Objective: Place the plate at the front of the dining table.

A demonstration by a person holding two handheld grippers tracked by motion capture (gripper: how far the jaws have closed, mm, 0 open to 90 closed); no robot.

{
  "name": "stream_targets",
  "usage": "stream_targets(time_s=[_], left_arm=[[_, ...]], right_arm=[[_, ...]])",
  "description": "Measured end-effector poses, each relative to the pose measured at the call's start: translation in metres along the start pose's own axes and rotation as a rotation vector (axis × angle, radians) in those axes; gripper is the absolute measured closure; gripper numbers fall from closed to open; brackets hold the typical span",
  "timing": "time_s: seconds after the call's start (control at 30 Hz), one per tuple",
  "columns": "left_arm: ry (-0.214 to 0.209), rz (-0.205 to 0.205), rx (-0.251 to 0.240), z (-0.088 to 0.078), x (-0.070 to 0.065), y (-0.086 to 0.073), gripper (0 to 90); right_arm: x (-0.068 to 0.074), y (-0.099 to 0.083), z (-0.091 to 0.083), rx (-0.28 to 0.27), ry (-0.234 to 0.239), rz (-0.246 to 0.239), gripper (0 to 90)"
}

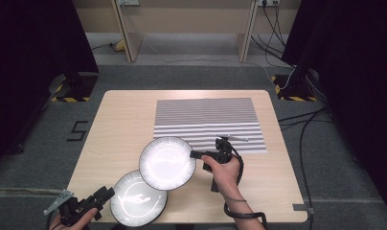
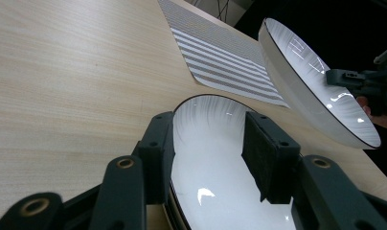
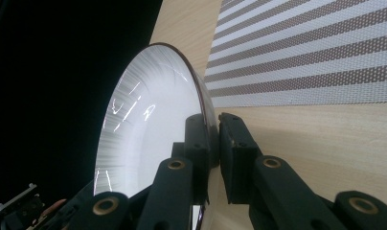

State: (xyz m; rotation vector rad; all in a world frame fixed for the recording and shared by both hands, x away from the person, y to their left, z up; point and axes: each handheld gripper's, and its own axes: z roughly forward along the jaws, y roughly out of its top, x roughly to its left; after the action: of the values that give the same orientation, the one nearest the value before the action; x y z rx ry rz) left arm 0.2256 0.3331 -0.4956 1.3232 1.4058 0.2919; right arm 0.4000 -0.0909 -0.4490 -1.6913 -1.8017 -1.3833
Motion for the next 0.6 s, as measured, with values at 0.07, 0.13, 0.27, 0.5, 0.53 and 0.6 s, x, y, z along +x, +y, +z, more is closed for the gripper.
stream_targets(time_s=[0.07, 0.13, 0.27, 0.5, 0.53, 0.6], left_arm=[[0.0, 0.0, 0.0, 0.0002, -0.0001, 0.0001, 53.9], [0.0, 0.001, 0.0, 0.0002, -0.0002, 0.0001, 53.9], [-0.001, 0.0, 0.001, 0.0002, -0.0004, 0.0001, 53.9], [0.0, -0.003, 0.002, 0.0003, 0.0005, 0.0, 53.9], [-0.001, -0.003, 0.002, 0.0003, 0.0005, 0.0, 53.9], [0.0, -0.002, 0.001, 0.0003, 0.0005, 0.0001, 53.9]], right_arm=[[-0.0015, 0.0017, -0.0021, -0.005, -0.002, 0.0, 82.5], [-0.0021, 0.0027, -0.0036, -0.01, -0.004, 0.003, 82.5], [-0.0031, 0.0046, -0.0054, -0.018, -0.003, 0.006, 82.2], [-0.0062, 0.0096, -0.0098, -0.032, -0.01, 0.016, 81.6], [-0.0066, 0.01, -0.0102, -0.033, -0.011, 0.017, 81.7], [-0.0074, 0.0108, -0.0109, -0.038, -0.01, 0.018, 81.7]])
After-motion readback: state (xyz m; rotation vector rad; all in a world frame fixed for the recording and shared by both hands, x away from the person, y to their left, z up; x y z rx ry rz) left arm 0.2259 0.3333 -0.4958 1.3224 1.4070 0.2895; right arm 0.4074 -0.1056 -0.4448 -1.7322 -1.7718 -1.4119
